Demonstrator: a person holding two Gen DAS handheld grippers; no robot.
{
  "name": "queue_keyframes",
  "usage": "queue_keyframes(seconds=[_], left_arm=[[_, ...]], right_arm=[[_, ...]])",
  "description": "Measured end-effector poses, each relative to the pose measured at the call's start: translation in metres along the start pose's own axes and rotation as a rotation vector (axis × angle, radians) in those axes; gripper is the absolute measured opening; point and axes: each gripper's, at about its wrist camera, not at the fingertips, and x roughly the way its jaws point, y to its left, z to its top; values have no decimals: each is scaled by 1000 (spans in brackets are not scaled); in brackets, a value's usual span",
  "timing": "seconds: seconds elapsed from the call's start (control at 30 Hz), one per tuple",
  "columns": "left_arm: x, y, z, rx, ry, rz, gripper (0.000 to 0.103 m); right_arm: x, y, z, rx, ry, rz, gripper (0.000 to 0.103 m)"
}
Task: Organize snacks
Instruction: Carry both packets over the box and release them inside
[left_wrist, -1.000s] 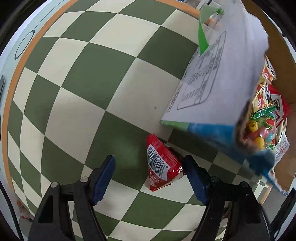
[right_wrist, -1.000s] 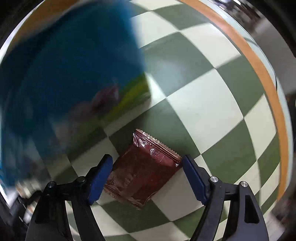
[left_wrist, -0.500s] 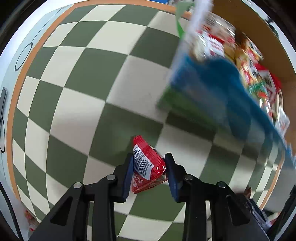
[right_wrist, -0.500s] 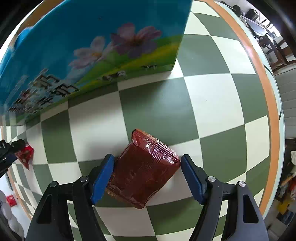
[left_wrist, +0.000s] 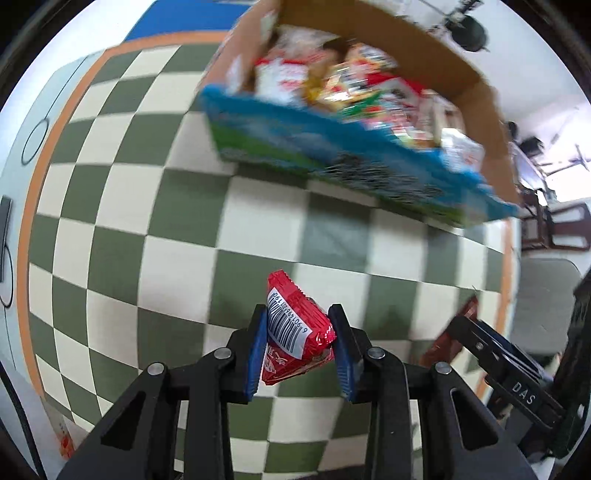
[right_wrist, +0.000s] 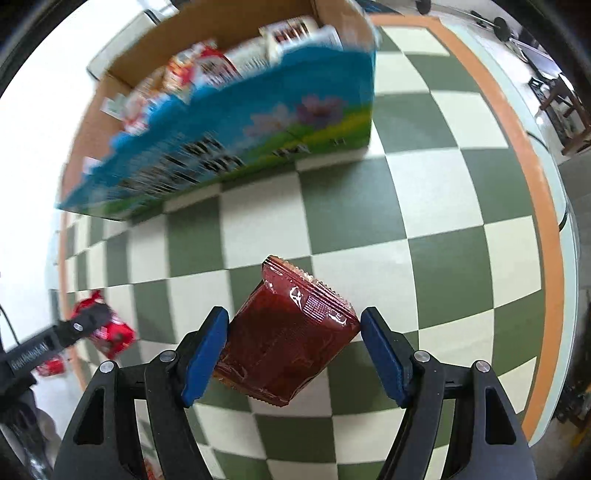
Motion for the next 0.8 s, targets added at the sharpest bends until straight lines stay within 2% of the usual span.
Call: queue_keyframes(seconds=[0.17,0.33,0.47,0.57,0.8], left_arm=[[-40,-32,17,62,-58,-49,30],[-69,-61,57,104,-95,-96,30],[-77,-76,110,112,-101,-123,30],[-71,-85,156,101,-78,-139,30],[-34,-106,251,72,1,-155,30]], right_arm=[[-53,22,7,-36,-51,65,76],[-110,29,36,-69,-129,121,76],[-140,41,81,-101,-204,137,76],[-151,47,124,-127,-254,122,76],[-130,58,224,-131,-267,82,76]])
